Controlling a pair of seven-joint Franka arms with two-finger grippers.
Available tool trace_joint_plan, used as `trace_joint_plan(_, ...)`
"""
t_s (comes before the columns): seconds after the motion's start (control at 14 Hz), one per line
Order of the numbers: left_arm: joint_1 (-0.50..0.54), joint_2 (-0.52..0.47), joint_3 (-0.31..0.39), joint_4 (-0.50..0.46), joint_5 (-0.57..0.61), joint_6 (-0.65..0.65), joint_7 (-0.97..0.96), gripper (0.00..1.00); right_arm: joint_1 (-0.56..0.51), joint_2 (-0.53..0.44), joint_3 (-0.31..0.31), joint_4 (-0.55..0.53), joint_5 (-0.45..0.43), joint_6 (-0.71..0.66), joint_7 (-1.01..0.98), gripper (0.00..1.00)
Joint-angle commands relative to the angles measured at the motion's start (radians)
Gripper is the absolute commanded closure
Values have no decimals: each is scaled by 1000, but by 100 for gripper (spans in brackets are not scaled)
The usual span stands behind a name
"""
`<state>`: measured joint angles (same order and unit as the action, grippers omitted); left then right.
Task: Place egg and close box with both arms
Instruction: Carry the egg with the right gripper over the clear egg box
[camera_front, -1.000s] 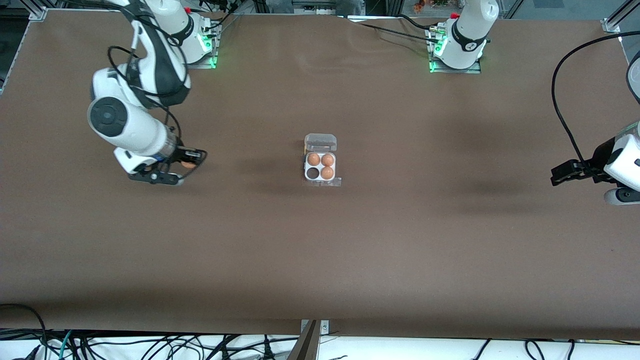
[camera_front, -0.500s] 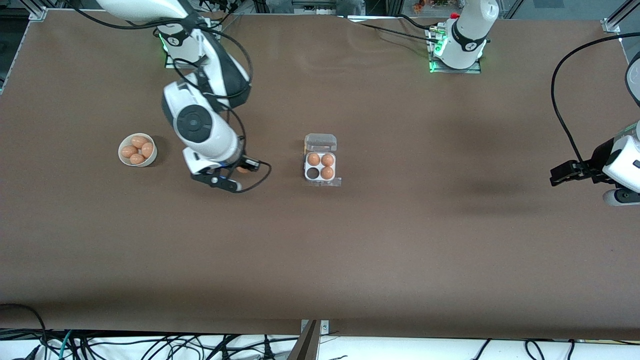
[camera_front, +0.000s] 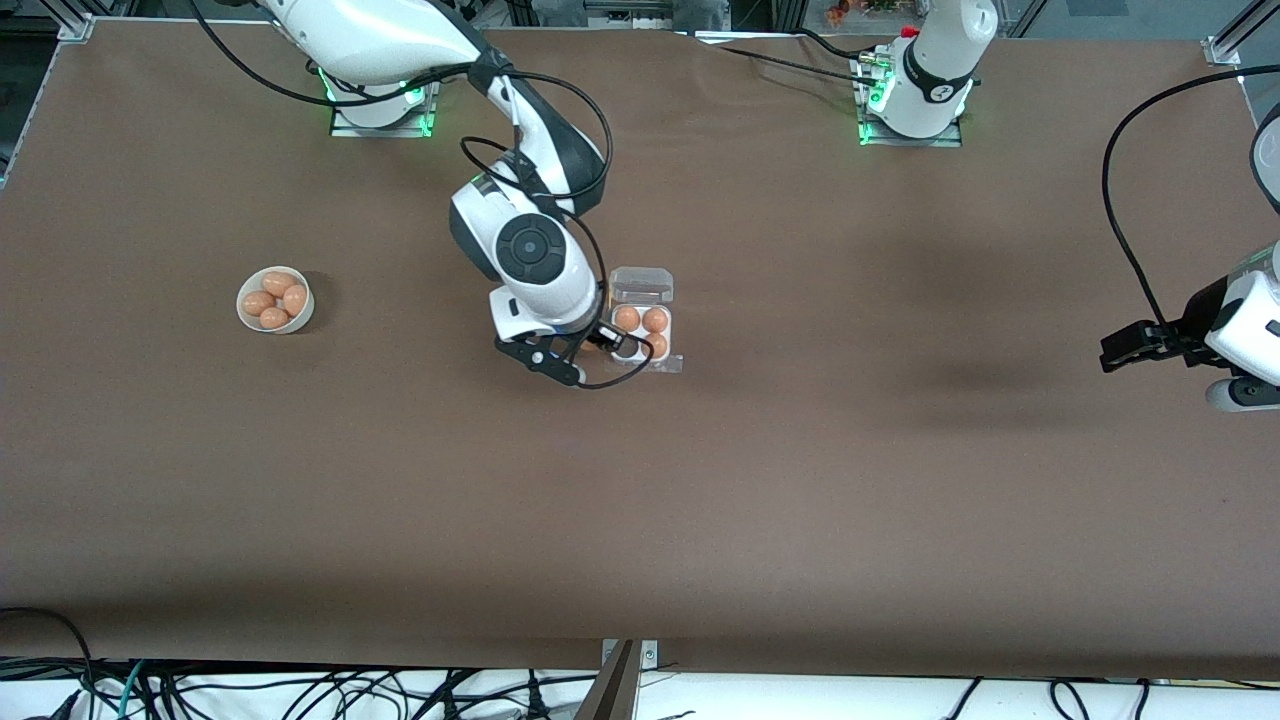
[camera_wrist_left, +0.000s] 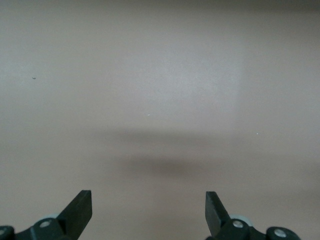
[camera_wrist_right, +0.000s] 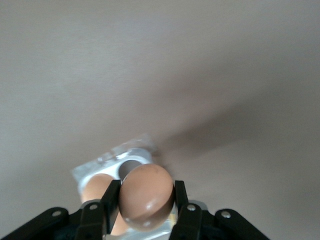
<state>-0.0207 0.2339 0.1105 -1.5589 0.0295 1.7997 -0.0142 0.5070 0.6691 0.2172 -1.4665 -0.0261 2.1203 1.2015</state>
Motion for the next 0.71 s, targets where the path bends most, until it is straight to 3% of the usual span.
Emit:
trace_joint_plan(0.0, -4, 12, 5, 28, -19, -17, 11, 0, 25, 38, -4, 45, -3, 41, 73, 72)
trace_joint_plan(0.64, -4, 10, 0, 26, -19, -17, 10, 0, 74, 93, -6, 43, -2, 64, 92, 71)
